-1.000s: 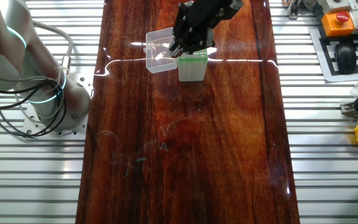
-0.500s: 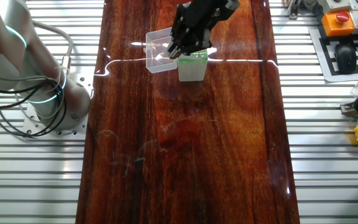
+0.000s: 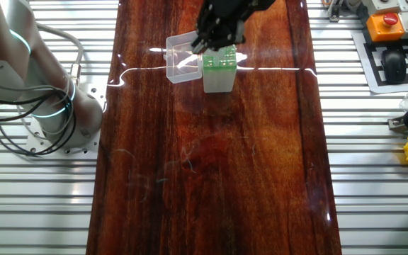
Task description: Insert a large pipette tip into the holder for large pipette tips
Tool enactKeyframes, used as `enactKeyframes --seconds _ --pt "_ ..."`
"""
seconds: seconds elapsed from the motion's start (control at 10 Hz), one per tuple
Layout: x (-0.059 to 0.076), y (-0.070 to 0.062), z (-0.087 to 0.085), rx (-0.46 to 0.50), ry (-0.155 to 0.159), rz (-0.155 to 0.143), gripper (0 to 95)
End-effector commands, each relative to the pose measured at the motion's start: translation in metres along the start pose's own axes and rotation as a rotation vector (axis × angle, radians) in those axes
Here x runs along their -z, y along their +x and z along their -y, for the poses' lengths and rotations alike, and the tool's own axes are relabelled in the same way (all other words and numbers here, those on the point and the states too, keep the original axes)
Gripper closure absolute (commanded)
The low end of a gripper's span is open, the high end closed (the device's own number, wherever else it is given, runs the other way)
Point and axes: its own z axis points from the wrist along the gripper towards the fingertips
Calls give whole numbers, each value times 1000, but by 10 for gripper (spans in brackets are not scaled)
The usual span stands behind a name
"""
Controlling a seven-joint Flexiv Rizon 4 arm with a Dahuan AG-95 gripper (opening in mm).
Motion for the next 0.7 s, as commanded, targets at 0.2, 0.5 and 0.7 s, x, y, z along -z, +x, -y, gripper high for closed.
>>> enactKeyframes --seconds 0.2,0.5,0.7 --pt "1 -3 -17 0 2 -21 950" --pt "-4 -8 -17 15 0 -24 950" --pt "-6 -10 -16 21 5 -27 950"
